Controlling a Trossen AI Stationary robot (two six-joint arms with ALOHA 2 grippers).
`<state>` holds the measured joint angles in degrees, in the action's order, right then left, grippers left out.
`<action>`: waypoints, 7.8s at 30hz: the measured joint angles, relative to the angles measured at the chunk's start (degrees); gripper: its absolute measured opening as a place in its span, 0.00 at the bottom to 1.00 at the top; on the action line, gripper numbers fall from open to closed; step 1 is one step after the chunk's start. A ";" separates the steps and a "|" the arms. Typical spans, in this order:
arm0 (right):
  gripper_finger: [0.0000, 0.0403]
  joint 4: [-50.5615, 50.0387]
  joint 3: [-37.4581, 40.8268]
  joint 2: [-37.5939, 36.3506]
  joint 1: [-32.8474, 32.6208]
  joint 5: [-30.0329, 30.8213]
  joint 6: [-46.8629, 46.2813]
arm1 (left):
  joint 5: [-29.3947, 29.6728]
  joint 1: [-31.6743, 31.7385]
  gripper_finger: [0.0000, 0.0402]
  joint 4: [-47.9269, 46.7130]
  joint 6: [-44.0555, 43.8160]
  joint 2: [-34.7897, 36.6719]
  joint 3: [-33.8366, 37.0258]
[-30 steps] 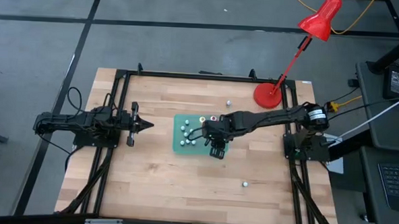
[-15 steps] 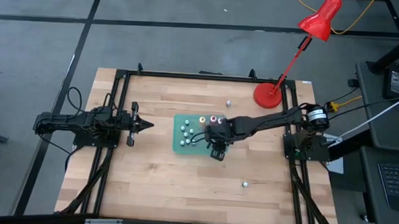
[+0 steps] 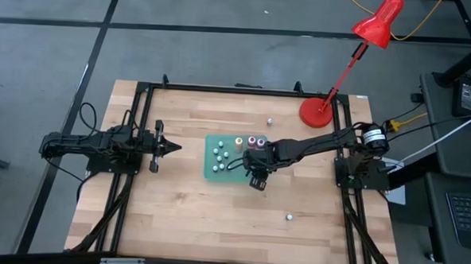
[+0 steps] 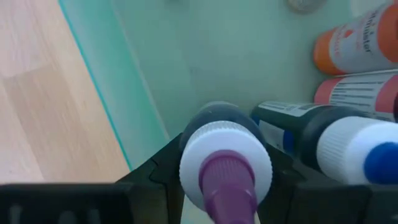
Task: Pick & Place food coloring
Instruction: Put the big purple food coloring bottle into the green bin, then put the small purple food coloring bottle into the green bin
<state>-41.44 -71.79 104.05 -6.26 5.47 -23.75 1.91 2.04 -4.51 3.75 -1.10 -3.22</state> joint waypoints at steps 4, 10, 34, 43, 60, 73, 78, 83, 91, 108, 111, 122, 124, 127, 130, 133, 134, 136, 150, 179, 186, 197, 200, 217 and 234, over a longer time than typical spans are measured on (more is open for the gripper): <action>0.36 -0.16 0.00 0.00 -0.02 -0.01 -0.10 | 0.00 0.00 0.01 0.00 0.00 -0.02 -0.02; 0.36 0.39 1.82 -0.14 -0.02 -0.12 -1.74 | 0.00 0.00 0.01 0.00 0.00 0.00 0.00; 0.51 -1.36 -1.07 0.15 -0.02 -0.81 -5.85 | 0.00 0.00 0.01 0.00 0.00 -0.02 0.00; 0.63 -18.10 -12.88 0.15 -0.04 0.25 -4.02 | 0.00 0.00 0.01 -0.02 0.00 -0.01 -0.02; 0.65 -37.51 -18.43 -21.42 -3.53 21.50 -12.87 | -0.01 0.01 0.01 -0.02 0.00 -0.02 -0.02; 0.79 -29.82 1.95 -39.99 8.41 13.19 -10.73 | 0.00 0.00 0.01 0.00 0.00 -0.02 0.00; 0.91 -23.08 8.29 -39.77 13.54 8.98 -8.20 | 0.00 0.00 0.01 -0.01 0.00 -0.01 -0.01; 0.92 -17.06 12.82 -37.02 18.25 6.87 -5.73 | 0.00 0.00 0.01 0.00 0.01 -0.02 -0.01; 0.90 -14.45 15.30 -30.53 23.63 6.69 -2.94 | 0.00 0.00 0.01 -0.01 0.00 -0.02 0.00; 0.90 -8.24 17.61 -16.80 24.26 0.27 -1.49 | 0.00 0.00 0.01 0.00 0.00 0.00 0.00; 0.90 -5.19 20.69 -16.72 24.26 -2.53 -3.02 | 0.00 0.00 0.01 0.00 0.00 -0.01 0.00; 0.87 -2.24 22.56 -16.76 24.26 -3.01 -2.89 | 0.00 0.00 0.01 0.00 0.00 -0.02 0.00; 0.83 -1.74 22.56 -16.76 24.26 -3.01 -2.89 | 0.00 0.00 0.01 0.00 0.00 0.00 0.00; 0.76 -1.08 22.56 -16.76 24.26 -3.01 -2.86 | 0.00 0.00 0.01 0.00 0.00 -0.02 0.00; 0.68 -1.08 22.56 -16.75 24.26 -3.01 -2.59 | 0.00 0.00 0.01 0.00 0.00 -0.01 0.00; 0.62 -1.12 22.56 -16.22 24.26 -3.03 -2.47 | 0.00 0.00 0.01 0.00 0.00 0.00 0.00; 0.61 -1.11 22.56 -15.89 24.26 -3.04 -2.17 | 0.00 0.02 0.01 0.00 0.00 -0.02 0.00; 0.58 -1.22 22.56 -15.19 24.26 -3.56 -1.71 | 0.00 0.00 0.01 0.00 0.00 -0.02 0.00; 0.46 -1.54 22.56 -14.43 24.26 -3.64 -1.51 | 0.00 0.00 0.01 0.00 0.00 -0.01 0.00; 0.17 -15.87 9.05 -17.99 23.93 -10.12 6.72 | 0.00 0.00 0.01 -0.02 0.00 0.00 0.00; 0.18 -21.13 -4.33 -19.52 21.21 -9.91 9.71 | 0.00 0.00 0.01 -0.02 0.00 -0.02 0.00; 0.16 -27.30 -19.62 -19.30 14.12 -5.78 11.43 | 0.00 0.00 0.01 0.00 0.00 -0.02 0.00; 0.18 -27.53 -21.36 -19.14 12.88 -5.15 10.84 | 0.00 0.01 0.01 -0.01 0.00 -0.02 0.00; 0.18 -25.48 -34.49 1.18 7.76 -4.98 12.28 | 0.00 0.00 0.01 0.00 0.00 -0.02 -0.01; 0.19 -18.17 -32.13 10.56 6.73 -5.08 10.75 | 0.00 0.00 0.01 0.00 0.00 -0.02 0.00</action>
<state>-59.61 -103.92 114.61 0.47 0.38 -12.99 1.91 2.04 -4.51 3.75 -1.13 -3.22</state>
